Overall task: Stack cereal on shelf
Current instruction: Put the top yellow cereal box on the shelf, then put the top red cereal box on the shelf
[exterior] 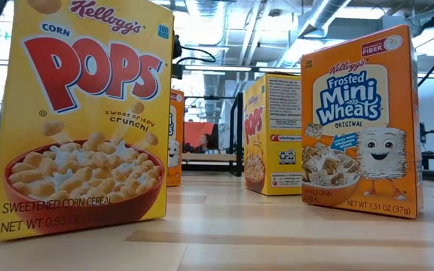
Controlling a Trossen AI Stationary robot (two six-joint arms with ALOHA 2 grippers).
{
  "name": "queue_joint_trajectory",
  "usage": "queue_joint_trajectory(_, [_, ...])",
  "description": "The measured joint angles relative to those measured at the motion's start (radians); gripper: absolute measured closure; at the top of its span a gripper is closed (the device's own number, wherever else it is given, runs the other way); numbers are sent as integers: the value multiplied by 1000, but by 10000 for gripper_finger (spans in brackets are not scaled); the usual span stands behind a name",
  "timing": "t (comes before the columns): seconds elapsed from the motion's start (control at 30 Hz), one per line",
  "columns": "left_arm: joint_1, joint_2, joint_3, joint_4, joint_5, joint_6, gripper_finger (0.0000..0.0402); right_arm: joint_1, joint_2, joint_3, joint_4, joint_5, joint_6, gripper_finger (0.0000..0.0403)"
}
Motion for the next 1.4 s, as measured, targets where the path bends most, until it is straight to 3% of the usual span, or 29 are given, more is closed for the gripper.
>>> queue_joint_trajectory(0.4, [0,0,0,-10,-26,-5,260,0,0,0,7,0,-2,171])
queue_joint_trajectory(0.93, [-2,3,1,-58,-26,-36,176,0,0,0,7,-4,-2,171])
queue_joint_trajectory(1.4, [-4,2,119,-143,-69,-60,164,0,0,0,6,-7,-1,171])
